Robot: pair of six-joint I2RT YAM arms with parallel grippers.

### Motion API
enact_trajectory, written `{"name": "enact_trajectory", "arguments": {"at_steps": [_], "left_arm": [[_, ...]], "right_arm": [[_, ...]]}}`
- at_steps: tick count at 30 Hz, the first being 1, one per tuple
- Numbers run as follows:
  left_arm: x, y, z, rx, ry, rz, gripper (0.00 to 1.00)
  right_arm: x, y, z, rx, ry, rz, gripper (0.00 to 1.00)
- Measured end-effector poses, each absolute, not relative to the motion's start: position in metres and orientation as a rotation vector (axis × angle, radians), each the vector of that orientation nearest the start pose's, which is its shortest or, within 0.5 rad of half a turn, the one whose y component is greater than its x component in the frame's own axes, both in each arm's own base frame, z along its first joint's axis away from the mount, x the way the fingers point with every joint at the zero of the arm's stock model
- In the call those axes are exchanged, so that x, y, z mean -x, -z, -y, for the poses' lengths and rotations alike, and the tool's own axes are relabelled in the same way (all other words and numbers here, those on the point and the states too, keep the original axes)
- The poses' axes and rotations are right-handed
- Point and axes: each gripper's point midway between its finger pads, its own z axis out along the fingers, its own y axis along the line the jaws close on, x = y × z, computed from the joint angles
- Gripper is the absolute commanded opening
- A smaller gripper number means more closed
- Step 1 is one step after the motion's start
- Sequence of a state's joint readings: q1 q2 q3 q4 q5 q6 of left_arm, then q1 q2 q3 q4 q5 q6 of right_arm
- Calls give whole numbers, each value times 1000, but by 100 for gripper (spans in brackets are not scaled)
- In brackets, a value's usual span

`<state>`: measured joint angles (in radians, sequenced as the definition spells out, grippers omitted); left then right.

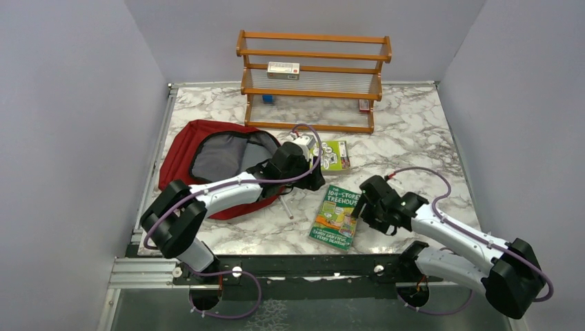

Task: Pack the student bag
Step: Pick up the book from the center of the board.

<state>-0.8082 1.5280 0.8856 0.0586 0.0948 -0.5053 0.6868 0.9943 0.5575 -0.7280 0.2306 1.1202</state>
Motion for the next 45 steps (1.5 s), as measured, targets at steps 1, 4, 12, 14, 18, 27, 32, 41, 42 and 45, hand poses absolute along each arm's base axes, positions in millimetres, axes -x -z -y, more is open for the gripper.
{"name": "enact_trajectory", "arguments": {"at_steps": [1, 4, 12, 14, 18, 27, 32, 41, 42, 45], "left_arm": [[-266, -109, 336, -403, 845, -2252, 68], [-264, -100, 342, -403, 870, -2270, 68], [-252, -88, 354, -428, 919, -2299, 68], [-250, -85, 355, -429, 926, -2307, 68], [-244, -73, 351, -426, 924, -2340, 68], [-231, -48, 344, -426, 911, -2420, 72], [-223, -43, 347, -453, 949, -2441, 73], [-211, -44, 358, -517, 1064, -2447, 73], [-209, -44, 358, -522, 1073, -2449, 73], [-206, -45, 361, -540, 1103, -2455, 73]], "right_arm": [[-159, -40, -130, -658, -268, -2630, 70], [-153, -28, -134, -712, -349, -2619, 66], [-154, -24, -153, -863, -625, -2507, 41], [-155, -23, -155, -899, -660, -2487, 33], [-155, -24, -158, -964, -708, -2461, 16], [-157, -24, -160, -1032, -728, -2445, 0], [-158, -24, -161, -1045, -728, -2446, 1], [-160, -27, -162, -1042, -679, -2476, 0], [-160, -27, -161, -1040, -668, -2479, 1], [-160, -27, -159, -1025, -641, -2485, 1]]}}
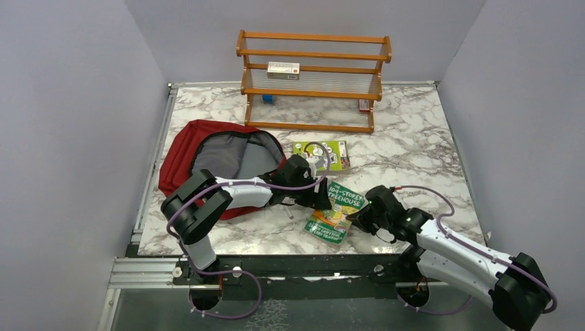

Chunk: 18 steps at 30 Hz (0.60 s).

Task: Pack the student bag
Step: Pick up the book from the center of the board.

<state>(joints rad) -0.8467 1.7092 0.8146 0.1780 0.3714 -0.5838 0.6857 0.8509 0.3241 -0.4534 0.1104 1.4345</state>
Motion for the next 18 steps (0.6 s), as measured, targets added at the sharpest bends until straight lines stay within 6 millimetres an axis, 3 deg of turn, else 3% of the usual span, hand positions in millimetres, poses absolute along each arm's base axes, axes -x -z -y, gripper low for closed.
{"name": "enact_trajectory", "arguments": {"at_steps": [9, 16, 18], "left_arm": [[-208, -43, 355, -510, 1044, -2490, 73], [-228, -41, 320, -375, 812, -2527, 74], [-235, -40, 310, -343, 745, -2527, 74]], "right_arm": [[-170, -24, -166, -991, -642, -2480, 1], [-195, -23, -186, -864, -743, -2414, 1], [-199, -25, -188, -816, -752, -2404, 11]]}}
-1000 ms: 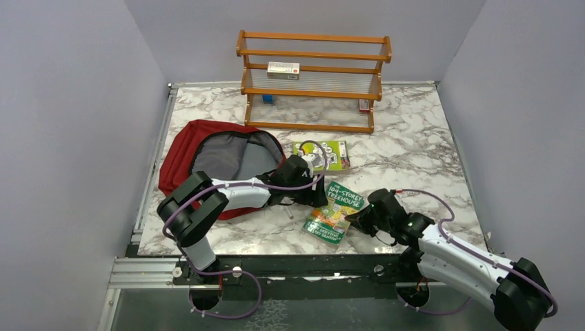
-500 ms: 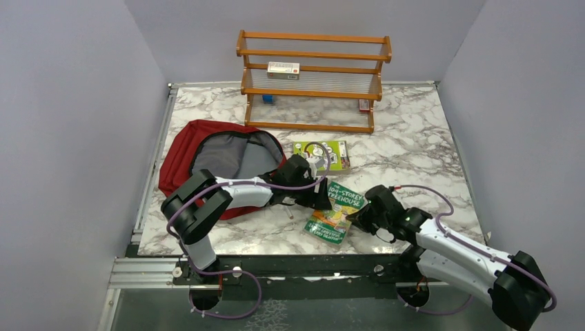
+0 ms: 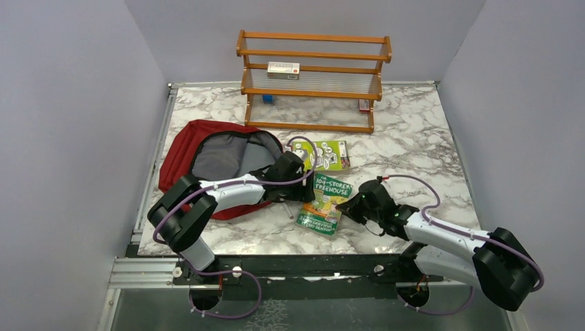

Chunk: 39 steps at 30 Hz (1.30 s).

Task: Pack the student bag
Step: Pick up the book from the center of the board.

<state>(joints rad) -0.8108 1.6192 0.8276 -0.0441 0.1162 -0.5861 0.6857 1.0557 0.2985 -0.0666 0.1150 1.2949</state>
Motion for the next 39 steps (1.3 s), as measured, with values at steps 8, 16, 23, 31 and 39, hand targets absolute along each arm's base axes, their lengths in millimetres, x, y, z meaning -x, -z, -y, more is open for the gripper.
{"name": "enact_trajectory", "arguments": {"at_steps": [8, 16, 23, 31, 39], "left_arm": [[-241, -38, 295, -302, 657, -2537, 74], [-241, -38, 294, -302, 656, -2539, 74], [-242, -39, 297, -305, 671, -2532, 74], [-240, -43, 305, -318, 731, -2523, 74], [-232, -42, 316, -335, 823, -2538, 74]], "right_arm": [[-196, -27, -177, -737, -654, -2434, 50], [-185, -27, -166, -724, -584, -2479, 50], [-188, -24, -173, -760, -630, -2464, 10], [-189, -21, -181, -878, -728, -2424, 0], [-190, -21, -182, -918, -742, -2416, 1]]}}
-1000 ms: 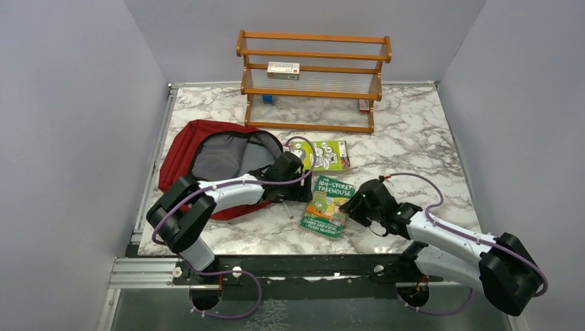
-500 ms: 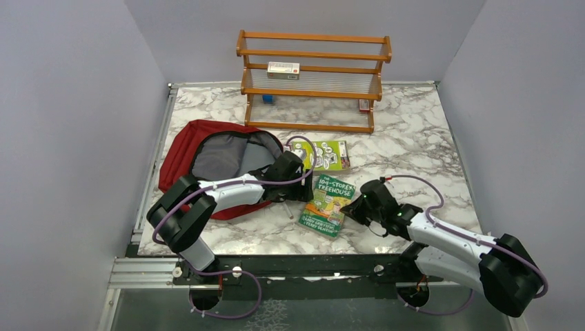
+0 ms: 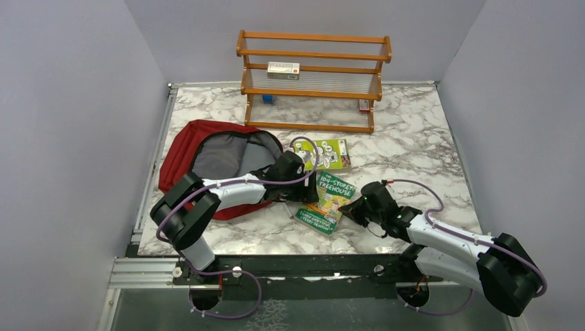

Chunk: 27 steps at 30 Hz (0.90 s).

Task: Pack the student bag
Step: Pick up the book from the center of the board.

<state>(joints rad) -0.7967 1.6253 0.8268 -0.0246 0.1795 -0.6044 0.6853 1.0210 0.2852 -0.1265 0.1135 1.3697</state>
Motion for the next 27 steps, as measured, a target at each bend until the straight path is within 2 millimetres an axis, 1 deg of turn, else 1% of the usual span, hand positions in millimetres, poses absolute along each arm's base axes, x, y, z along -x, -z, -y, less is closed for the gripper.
{"name": "enact_trajectory", "arguments": {"at_steps": [6, 11, 17, 23, 26, 27], "left_arm": [[-224, -42, 326, -367, 933, -2546, 74], [-217, -45, 333, -396, 1033, -2544, 70], [-219, -45, 334, -375, 1097, -2547, 59], [-221, -45, 335, -328, 1148, -2531, 54], [-221, -48, 338, -320, 1171, -2522, 48], [-221, -48, 339, -317, 1176, -2520, 45]], "right_arm": [[-190, -21, -182, -928, -745, -2414, 1], [-190, -21, -182, -932, -747, -2412, 0], [-190, -21, -183, -938, -759, -2407, 0], [-190, -20, -183, -938, -762, -2405, 0], [-190, -20, -183, -937, -764, -2405, 0], [-190, -20, -183, -938, -764, -2404, 0]]}}
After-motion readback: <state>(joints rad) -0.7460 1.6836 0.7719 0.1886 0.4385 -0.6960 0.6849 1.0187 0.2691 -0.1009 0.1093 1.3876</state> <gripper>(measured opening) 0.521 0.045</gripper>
